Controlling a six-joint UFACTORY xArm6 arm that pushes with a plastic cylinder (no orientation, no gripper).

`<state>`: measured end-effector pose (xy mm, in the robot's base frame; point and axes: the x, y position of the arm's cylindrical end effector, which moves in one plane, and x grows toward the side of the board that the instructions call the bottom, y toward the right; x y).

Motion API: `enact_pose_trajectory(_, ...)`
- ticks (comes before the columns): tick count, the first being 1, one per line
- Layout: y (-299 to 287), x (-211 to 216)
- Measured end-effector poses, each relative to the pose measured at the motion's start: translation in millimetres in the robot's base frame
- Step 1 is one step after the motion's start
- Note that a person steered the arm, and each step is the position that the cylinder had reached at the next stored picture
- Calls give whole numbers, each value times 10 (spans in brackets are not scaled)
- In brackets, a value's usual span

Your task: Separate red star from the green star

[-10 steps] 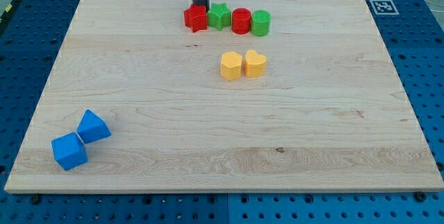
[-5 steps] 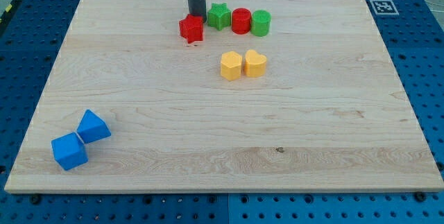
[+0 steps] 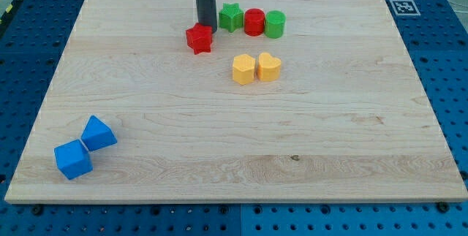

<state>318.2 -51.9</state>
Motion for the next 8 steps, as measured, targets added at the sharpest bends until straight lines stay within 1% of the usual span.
enact_pose_trajectory(3, -36, 157)
enact_pose_trajectory(5, -181, 159)
enact_pose_trajectory(6, -361, 159)
enact_pose_trajectory(8, -390, 366)
